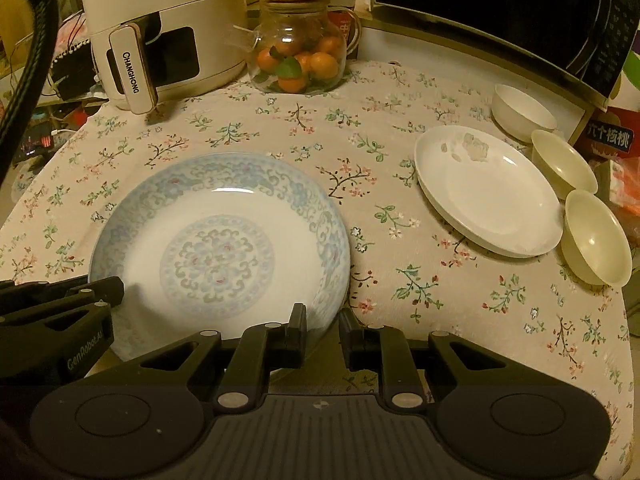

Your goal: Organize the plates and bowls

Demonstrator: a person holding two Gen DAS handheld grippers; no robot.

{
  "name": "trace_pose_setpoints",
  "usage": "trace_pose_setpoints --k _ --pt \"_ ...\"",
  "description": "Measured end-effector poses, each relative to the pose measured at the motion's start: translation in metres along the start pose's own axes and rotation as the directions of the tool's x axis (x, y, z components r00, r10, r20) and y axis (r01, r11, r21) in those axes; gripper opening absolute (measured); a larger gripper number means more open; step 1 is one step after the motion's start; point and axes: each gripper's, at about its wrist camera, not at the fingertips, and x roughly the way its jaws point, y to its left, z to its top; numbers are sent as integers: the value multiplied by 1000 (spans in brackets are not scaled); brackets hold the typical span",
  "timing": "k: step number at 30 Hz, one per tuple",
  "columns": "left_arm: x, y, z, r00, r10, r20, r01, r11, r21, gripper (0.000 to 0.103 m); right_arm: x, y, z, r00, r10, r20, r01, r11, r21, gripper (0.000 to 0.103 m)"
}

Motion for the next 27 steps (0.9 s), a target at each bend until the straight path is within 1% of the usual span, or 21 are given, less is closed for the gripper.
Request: trace_pose_setpoints --k 3,8,14,17,19,20,21,22,23,24,25,26,27 --pt "2 -1 1 1000 -3 -5 3 1000 9 19 0 1 -1 1000 -7 12 7 1000 -8 18" --pt "3 2 1 1000 -20 -15 20 1000 2 20 1 -1 -2 1000 -4 29 5 1000 -16 18" --pt "6 15 6 997 -64 -39 61 996 -63 24 4 -15 1 998 50 28 -51 998 38 18" --pt "5 20 7 996 -73 -41 69 994 -87 30 3 -15 1 997 65 34 -67 996 51 19" --pt "2 23 8 996 -78 -43 73 992 -107 38 1 -14 0 997 67 41 -69 997 45 20" --pt "0 24 9 996 -77 -43 72 991 -116 40 0 -14 0 997 67 44 -69 997 42 22" --pt "-3 25 11 997 -70 -36 65 990 -124 47 -2 -13 1 997 68 47 -70 997 40 25" --pt "-5 25 12 998 -59 -26 55 990 -127 55 -4 -12 1 997 65 50 -67 997 36 29" --pt "-11 25 15 999 -38 -2 37 991 -129 60 -5 -12 1 997 58 53 -60 998 34 32" --pt "-16 25 16 999 -18 29 21 992 -125 66 -7 -12 1 997 49 56 -51 998 31 37" --pt "-24 22 19 997 9 78 0 994 -111 69 -9 -12 1 997 38 60 -40 999 28 40" --pt "-31 19 22 992 31 122 -19 995 -98 72 -10 -12 1 998 25 62 -26 999 26 41" --pt "-39 16 25 985 51 164 -36 995 -89 78 -11 -13 1 998 11 61 -12 1000 27 43"
